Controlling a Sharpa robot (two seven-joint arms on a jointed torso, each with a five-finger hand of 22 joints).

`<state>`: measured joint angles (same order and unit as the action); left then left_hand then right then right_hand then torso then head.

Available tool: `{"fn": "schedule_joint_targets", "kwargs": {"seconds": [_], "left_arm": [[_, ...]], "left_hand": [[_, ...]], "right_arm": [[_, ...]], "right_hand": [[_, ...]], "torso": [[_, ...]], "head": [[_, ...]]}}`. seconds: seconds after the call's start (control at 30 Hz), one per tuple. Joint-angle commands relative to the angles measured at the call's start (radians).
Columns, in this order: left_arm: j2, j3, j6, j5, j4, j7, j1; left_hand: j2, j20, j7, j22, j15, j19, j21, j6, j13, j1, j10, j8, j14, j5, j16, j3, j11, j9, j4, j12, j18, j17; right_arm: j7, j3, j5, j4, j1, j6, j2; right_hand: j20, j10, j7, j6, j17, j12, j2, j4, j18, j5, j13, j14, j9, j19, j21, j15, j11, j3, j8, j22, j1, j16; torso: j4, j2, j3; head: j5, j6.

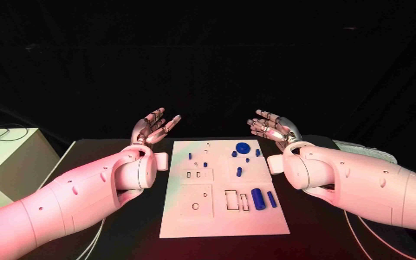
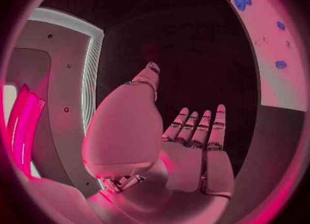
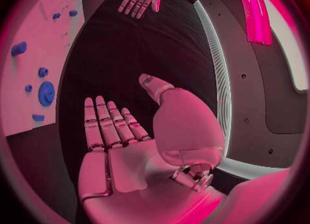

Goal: Assemble the parts on the task board

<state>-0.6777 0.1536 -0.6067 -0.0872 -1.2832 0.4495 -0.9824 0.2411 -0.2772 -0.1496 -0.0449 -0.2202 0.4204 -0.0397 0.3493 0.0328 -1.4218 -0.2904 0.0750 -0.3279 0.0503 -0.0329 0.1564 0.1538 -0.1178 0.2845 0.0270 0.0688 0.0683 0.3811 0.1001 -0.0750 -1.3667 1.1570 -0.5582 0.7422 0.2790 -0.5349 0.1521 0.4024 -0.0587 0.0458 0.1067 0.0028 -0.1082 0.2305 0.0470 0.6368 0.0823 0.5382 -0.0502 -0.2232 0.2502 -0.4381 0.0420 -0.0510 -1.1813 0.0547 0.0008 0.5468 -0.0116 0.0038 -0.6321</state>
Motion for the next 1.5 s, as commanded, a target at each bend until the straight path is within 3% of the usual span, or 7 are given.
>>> {"fn": "schedule_joint_targets", "kwargs": {"seconds": [0.03, 0.23, 0.27, 0.6, 0.87, 1.07, 1.5], "left_arm": [[0.011, 0.009, 0.11, -0.069, 0.02, -0.028, 0.004], [0.012, 0.01, 0.112, -0.07, 0.022, -0.029, 0.004], [-0.044, 0.025, 0.164, -0.109, -0.031, -0.048, 0.004], [-0.113, 0.052, 0.178, -0.139, -0.141, -0.065, 0.004], [-0.168, 0.07, 0.191, -0.144, -0.251, -0.082, 0.005], [-0.201, 0.08, 0.198, -0.159, -0.328, -0.092, 0.006], [-0.228, 0.091, 0.193, -0.172, -0.405, -0.1, 0.007]], "left_hand": [[0.001, -0.01, -0.053, -0.004, -0.013, 0.026, -0.01, 0.029, 0.005, -0.063, -0.036, 0.012, -0.038, 0.005, -0.011, 0.006, 0.014, -0.008, 0.015, 0.011, 0.023, 0.007], [-0.052, -0.009, -0.108, -0.051, 0.004, 0.321, -0.101, 0.137, 0.021, -0.075, -0.236, 0.049, -0.398, -0.001, -0.112, 0.057, 0.086, -0.036, 0.011, 0.043, 0.075, 0.077], [-0.064, -0.007, -0.104, -0.059, 0.013, 0.357, -0.122, 0.173, 0.026, -0.077, -0.299, 0.062, -0.453, 0.007, -0.134, 0.069, 0.089, -0.046, 0.01, 0.054, 0.089, 0.088], [-0.082, 0.077, -0.06, -0.133, 0.127, 0.605, -0.302, 0.526, 0.049, -0.08, -0.785, 0.198, -0.786, 0.002, -0.3, 0.167, -0.006, -0.124, -0.01, 0.147, 0.116, 0.207], [-0.049, 0.124, -0.046, -0.229, 0.16, 0.643, -0.458, 0.553, 0.037, -0.069, -0.847, 0.191, -0.858, 0.001, -0.45, 0.247, -0.025, -0.129, -0.024, 0.091, 0.108, 0.353], [-0.026, 0.137, -0.042, -0.371, 0.173, 0.601, -0.663, 0.559, 0.04, -0.033, -0.875, 0.178, -0.842, 0.001, -0.67, 0.312, -0.031, -0.137, -0.051, 0.048, 0.107, 0.523], [-0.012, 0.133, -0.043, -0.481, 0.171, 0.554, -0.824, 0.554, 0.044, 0.006, -0.874, 0.169, -0.815, 0.0, -0.767, 0.347, -0.029, -0.147, -0.073, 0.042, 0.113, 0.58]], "right_arm": [[-0.087, 0.011, -0.091, 0.031, 0.015, 0.188, -0.008], [-0.111, 0.024, -0.111, 0.057, 0.029, 0.234, -0.013], [-0.041, 0.023, -0.417, 0.083, 0.045, 0.133, 0.008], [-0.12, 0.02, -0.853, 0.085, 0.094, 0.106, 0.03], [-0.242, 0.019, -1.151, 0.075, 0.124, 0.138, 0.038], [-0.356, 0.017, -1.337, 0.071, 0.138, 0.177, 0.034], [-0.48, 0.016, -1.522, 0.078, 0.143, 0.237, 0.007]], "right_hand": [[0.01, -0.113, 0.142, 0.097, -0.013, 0.01, 0.008, -0.025, -0.032, 0.005, 0.007, 0.114, 0.015, 0.092, -0.017, 0.001, 0.002, -0.023, 0.024, -0.01, -0.09, 0.017], [0.008, -0.337, 0.119, 0.289, -0.034, 0.027, 0.018, -0.055, -0.066, -0.01, 0.018, 0.289, 0.045, 0.265, -0.055, 0.037, -0.027, -0.036, 0.07, -0.024, -0.147, 0.06], [0.004, -0.378, 0.11, 0.353, -0.039, 0.029, 0.021, -0.056, -0.075, -0.014, 0.018, 0.328, 0.054, 0.297, -0.067, 0.049, -0.037, -0.043, 0.084, -0.026, -0.156, 0.072], [-0.1, -0.62, 0.05, 0.584, -0.101, 0.032, 0.053, -0.061, -0.074, -0.019, 0.016, 0.595, 0.084, 0.517, -0.21, 0.15, -0.113, -0.088, 0.152, -0.083, -0.18, 0.173], [-0.211, -0.736, 0.006, 0.659, -0.328, 0.016, 0.067, -0.067, -0.073, -0.015, 0.018, 0.871, 0.083, 0.698, -0.535, 0.233, -0.17, -0.042, 0.138, -0.286, -0.183, 0.495], [-0.201, -0.737, 0.0, 0.664, -0.912, 0.016, 0.117, -0.026, -0.016, -0.024, 0.02, 0.877, 0.098, 0.838, -0.957, 0.24, -0.175, -0.128, 0.114, -0.756, -0.148, 1.127], [-0.188, -0.667, 0.002, 0.638, -1.049, 0.015, 0.165, 0.009, 0.019, -0.025, 0.018, 0.867, 0.116, 0.9, -1.156, 0.226, -0.163, -0.144, 0.101, -1.009, -0.122, 1.27]], "torso": [[0.0, 0.0, -0.0004], [0.0, 0.0, -0.0004], [0.0026, 0.023, -0.0025], [0.027, 0.067, 0.0022], [0.0442, 0.103, -0.0003], [0.0623, 0.126, -0.0069], [0.0842, 0.151, -0.0152]], "head": [[0.0, 0.0], [0.0, 0.0], [-0.006, -0.023], [-0.035, -0.019], [-0.059, -0.01], [-0.08, -0.007], [-0.101, -0.012]]}}
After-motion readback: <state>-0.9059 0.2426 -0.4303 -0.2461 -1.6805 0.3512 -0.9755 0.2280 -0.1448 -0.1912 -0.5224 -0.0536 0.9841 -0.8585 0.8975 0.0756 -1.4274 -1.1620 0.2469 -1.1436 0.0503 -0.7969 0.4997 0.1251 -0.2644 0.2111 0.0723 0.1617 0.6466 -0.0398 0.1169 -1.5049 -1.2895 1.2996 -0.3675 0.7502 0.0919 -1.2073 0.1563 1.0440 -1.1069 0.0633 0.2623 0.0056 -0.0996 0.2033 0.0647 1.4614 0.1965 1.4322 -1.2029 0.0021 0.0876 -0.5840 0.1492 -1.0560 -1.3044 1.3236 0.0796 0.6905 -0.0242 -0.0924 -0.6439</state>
